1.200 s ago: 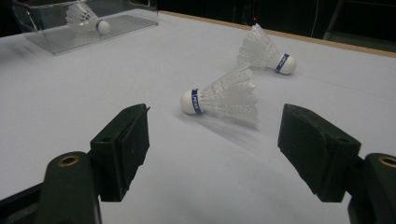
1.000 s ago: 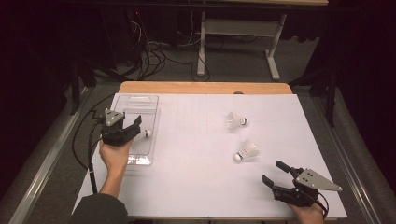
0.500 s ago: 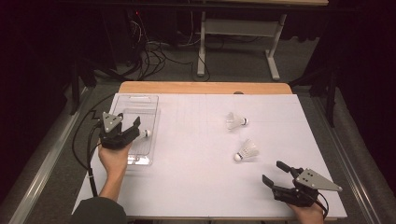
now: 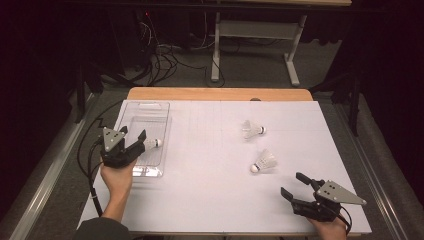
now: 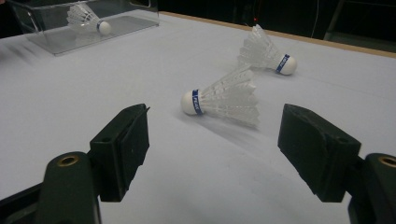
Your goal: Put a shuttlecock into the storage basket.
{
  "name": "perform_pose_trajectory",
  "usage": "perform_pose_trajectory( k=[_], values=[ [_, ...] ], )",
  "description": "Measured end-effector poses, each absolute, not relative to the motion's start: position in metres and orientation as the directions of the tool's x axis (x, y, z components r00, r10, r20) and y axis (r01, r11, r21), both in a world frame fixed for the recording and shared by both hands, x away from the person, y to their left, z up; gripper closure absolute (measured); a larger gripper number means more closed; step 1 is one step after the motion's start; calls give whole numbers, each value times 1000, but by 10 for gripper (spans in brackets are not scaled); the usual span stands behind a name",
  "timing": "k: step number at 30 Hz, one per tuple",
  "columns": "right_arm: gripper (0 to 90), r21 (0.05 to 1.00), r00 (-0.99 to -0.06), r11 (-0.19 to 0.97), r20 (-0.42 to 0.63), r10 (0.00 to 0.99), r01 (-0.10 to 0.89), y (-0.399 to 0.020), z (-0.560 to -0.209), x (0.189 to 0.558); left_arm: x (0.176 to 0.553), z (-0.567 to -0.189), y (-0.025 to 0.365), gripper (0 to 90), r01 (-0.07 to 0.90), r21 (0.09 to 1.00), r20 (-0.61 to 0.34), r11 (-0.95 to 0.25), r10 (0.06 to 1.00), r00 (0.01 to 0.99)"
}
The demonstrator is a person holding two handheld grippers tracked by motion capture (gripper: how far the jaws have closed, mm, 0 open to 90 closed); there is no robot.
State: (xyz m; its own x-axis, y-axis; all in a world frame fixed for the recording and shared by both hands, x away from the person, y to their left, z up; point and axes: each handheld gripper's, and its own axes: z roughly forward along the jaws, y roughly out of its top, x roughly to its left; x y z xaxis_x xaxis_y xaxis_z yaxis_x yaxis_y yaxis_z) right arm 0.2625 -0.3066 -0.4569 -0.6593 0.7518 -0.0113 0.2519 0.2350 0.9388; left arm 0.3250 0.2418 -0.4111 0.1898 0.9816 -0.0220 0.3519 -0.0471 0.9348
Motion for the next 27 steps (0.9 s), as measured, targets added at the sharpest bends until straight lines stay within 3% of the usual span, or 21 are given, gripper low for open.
perform_pose_trajectory(
  k=[27],
  values=[
    [251,939,-660,234,-10,751,251,-306,-457,262,285,-424,244,345,354,935,-67,-22,969,237]
  ],
)
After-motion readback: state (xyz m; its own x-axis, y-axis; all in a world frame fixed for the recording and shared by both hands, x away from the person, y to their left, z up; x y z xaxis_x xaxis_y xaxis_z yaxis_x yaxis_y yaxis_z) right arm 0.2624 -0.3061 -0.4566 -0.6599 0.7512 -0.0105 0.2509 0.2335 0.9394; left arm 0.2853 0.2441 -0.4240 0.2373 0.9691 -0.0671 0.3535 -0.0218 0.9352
